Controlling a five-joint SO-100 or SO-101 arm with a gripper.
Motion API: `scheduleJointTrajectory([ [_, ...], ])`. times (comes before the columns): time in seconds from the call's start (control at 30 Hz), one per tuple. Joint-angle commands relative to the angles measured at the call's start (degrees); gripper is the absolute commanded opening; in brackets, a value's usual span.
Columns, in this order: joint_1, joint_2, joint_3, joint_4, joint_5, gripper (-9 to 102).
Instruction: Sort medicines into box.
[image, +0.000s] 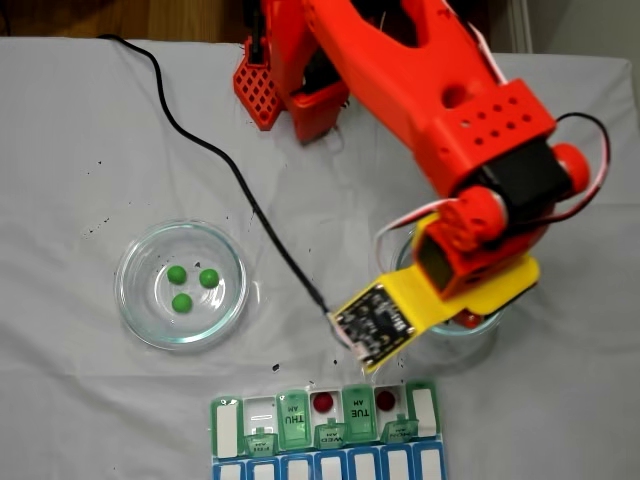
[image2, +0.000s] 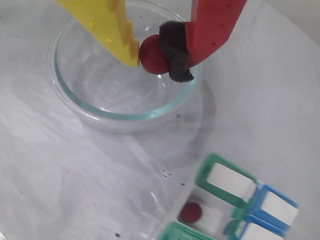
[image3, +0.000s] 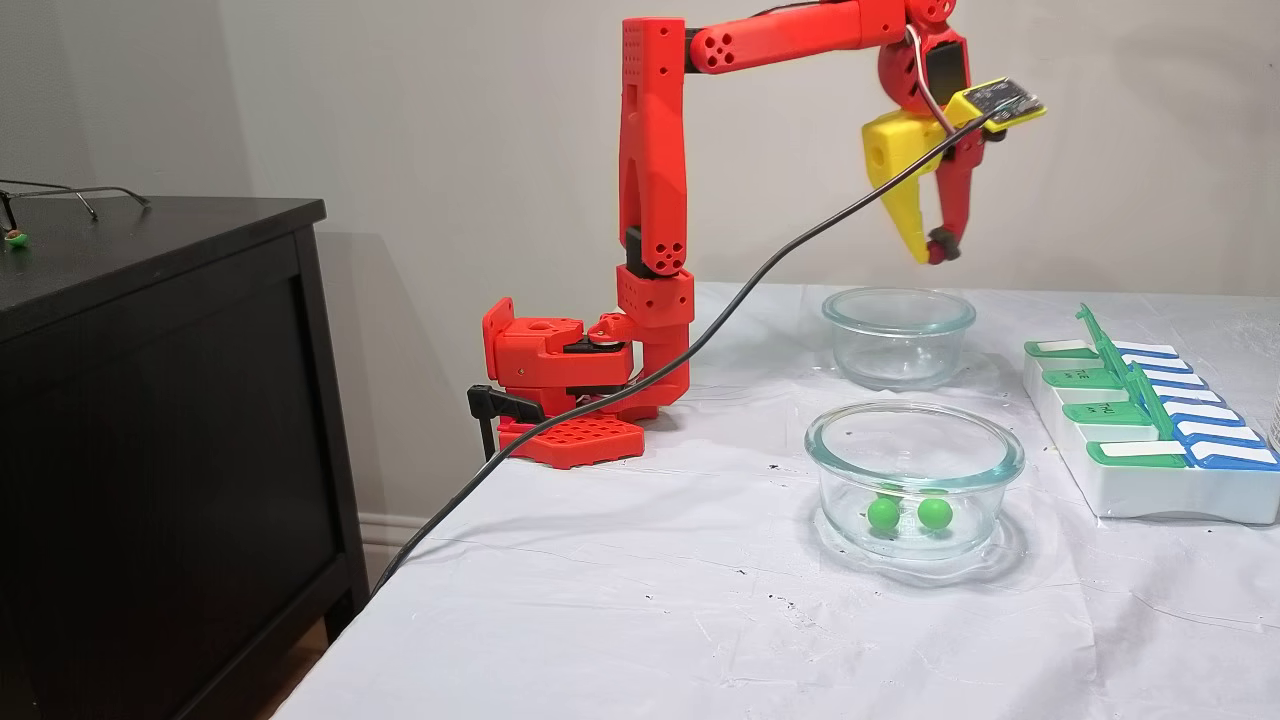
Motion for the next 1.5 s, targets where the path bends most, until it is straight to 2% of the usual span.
scheduleJointTrajectory([
  [0.0,6.42,12.13,3.34,-8.26,-5.01,0],
  [0.13,11.16,19.16,11.16,-12.83,-7.03,0],
  [0.27,16.08,21.88,15.73,-13.89,-8.96,0],
  [0.5,24.17,20.13,22.59,-23.99,-9.40,0],
  [0.7,28.48,12.13,21.36,-29.79,-10.46,0],
  [1.0,32.08,9.58,21.45,-35.51,-11.69,0],
  [1.47,30.06,7.65,27.95,-42.71,-11.78,0],
])
